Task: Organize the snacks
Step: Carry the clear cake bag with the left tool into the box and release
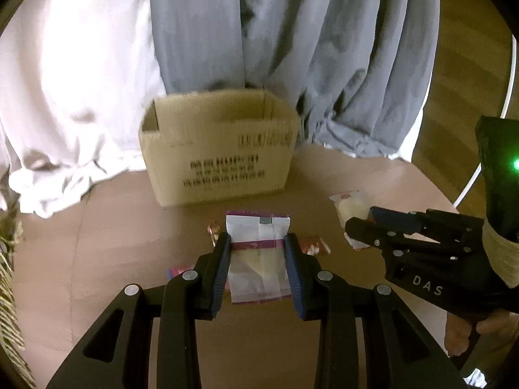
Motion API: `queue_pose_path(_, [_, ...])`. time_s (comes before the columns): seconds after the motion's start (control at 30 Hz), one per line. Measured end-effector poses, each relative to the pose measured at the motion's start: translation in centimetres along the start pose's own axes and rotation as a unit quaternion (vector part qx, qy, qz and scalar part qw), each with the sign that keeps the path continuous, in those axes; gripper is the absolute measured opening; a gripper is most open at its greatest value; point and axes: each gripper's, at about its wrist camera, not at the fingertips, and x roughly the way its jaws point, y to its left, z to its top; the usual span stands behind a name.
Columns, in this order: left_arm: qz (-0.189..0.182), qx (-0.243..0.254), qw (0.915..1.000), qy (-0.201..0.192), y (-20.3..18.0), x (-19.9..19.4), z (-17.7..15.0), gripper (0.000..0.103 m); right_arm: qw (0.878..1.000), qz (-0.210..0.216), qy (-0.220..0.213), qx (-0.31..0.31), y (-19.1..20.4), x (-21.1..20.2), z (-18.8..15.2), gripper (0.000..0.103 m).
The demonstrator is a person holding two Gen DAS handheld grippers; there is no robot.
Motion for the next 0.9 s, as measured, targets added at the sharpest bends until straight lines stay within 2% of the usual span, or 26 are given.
queue_pose_path(0.37, [0.015,0.023,0.9971,-0.072,0.0,-2.3,3.8,0.033,0.998,0.011,-0.061,0.001,0.6,-2.2,3.5,0.032])
queue_pose_path(0.73, [0.041,0.026,0.9916,-0.12,1.3,-3.3,7.2,0.033,0.992,0.015,-0.121,-0.012,1.8,-3.6,7.3,0.032])
queue_pose_path(0.9, [0.063,0.033,0.9877,-0.139,2.2,-3.5,8.9,0.033,0.99,0.025,-0.135,-0.021,2.1,-3.5,9.4,0.032])
